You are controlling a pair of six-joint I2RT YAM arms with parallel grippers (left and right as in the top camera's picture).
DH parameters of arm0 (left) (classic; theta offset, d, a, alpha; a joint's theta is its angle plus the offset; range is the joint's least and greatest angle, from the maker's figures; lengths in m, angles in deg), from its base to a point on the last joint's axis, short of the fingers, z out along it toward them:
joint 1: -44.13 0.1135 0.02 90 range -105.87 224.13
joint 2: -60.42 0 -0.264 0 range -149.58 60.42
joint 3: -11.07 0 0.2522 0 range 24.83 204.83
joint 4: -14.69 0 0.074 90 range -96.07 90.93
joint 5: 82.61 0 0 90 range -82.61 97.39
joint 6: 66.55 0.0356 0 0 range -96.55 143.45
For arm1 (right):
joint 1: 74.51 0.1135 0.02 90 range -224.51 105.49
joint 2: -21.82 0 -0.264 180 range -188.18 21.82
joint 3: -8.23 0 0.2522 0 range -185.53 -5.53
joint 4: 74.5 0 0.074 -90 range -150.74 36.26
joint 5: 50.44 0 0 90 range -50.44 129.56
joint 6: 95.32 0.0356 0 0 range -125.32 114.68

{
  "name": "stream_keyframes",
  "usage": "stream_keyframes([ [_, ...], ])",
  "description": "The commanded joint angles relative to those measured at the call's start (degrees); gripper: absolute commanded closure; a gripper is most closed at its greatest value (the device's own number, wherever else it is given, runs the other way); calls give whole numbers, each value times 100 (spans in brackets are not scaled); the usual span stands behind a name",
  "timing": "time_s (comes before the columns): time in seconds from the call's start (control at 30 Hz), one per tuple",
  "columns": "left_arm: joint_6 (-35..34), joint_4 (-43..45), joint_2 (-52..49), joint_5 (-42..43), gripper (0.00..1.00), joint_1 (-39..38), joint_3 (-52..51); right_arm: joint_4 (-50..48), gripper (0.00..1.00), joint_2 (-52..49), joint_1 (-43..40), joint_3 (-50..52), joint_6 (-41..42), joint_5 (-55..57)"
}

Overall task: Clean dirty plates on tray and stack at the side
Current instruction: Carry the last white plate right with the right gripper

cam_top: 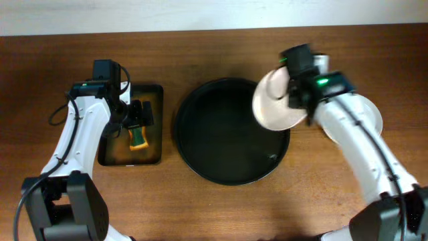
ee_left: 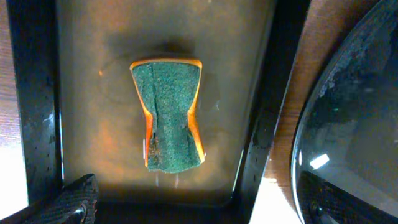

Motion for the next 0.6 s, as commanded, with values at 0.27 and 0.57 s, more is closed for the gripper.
stream_keyframes([
  [0.27,70,11,96,61,1,-37,70,-295,96,83,-3783,-61,160,-1591],
  [0.57,70,9,96,61,0,-37,70,-219,96,-813,-4135,79,153,-1871],
])
